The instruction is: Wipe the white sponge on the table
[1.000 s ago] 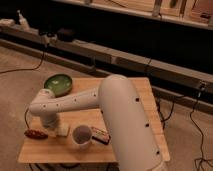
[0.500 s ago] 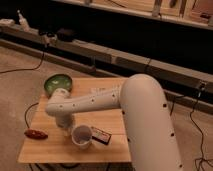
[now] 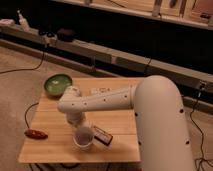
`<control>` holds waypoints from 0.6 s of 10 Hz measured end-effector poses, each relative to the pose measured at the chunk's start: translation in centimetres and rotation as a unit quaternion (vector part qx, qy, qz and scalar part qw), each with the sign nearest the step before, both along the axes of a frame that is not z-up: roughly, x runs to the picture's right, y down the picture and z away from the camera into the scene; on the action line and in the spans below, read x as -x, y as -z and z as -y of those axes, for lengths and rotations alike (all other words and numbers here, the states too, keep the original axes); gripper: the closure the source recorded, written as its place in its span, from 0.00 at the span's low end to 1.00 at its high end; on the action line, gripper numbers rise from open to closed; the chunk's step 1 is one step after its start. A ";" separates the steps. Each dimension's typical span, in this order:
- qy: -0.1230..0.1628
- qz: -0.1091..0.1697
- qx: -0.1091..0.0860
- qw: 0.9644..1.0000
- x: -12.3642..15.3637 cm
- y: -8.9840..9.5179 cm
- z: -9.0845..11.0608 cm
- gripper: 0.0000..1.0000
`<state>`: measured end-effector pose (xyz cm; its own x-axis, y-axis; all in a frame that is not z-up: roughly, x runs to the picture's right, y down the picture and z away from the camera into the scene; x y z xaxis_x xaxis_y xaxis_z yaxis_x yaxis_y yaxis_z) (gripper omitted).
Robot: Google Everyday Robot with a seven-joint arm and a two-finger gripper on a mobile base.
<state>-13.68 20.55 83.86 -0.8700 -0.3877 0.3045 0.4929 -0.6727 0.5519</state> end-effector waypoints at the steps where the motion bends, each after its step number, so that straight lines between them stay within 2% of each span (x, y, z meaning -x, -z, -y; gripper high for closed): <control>1: -0.006 -0.005 -0.007 1.000 -0.8 -0.9 1.1 0.74; 6: -0.037 -0.016 -0.051 0.998 -3.2 -5.2 7.9 0.74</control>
<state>-10.48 12.70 89.03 -0.8283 -0.4807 0.2877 0.5596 -0.6860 0.4651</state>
